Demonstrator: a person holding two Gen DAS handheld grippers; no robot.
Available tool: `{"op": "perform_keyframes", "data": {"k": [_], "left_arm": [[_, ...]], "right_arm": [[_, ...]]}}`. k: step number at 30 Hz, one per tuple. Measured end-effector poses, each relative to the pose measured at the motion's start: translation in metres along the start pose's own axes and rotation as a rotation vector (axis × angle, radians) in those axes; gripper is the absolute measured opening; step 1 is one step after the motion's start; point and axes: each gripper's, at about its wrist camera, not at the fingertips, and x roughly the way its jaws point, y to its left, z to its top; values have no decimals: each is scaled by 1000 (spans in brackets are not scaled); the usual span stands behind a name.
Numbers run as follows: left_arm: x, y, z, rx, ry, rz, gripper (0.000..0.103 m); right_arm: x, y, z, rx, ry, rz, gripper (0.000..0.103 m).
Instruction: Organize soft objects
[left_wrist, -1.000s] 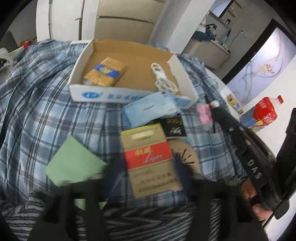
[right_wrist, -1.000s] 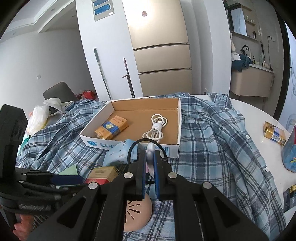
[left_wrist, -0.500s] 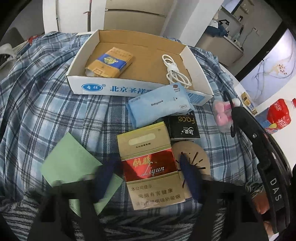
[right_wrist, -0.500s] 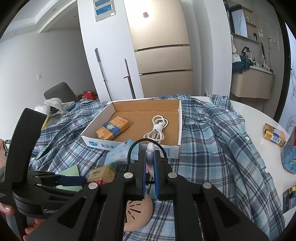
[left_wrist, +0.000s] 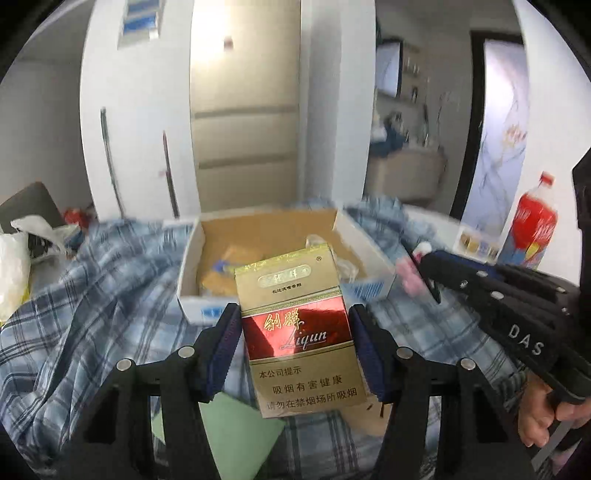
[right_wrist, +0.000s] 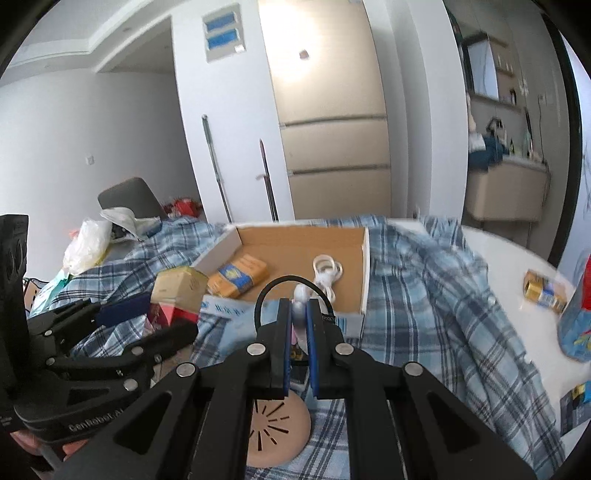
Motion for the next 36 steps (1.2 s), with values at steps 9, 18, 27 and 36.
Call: {"op": "perform_keyframes", "data": {"k": [9,18,27,36], "left_arm": [[-34,-14,-5,77,-207,124,62],[-46,-11,-5,62,-255,132,62],[-97,-18,15,91,-386,140,62],[-116,-12,75,107,-451,155,62]], "right_arm": [[-17,18,0,-89,-103,10,7],[-18,16,1,-84,-111,7,7],[-26,11,10,-67,-147,-26,7],[-46,14,60,-68,-218,-102,7]]}}
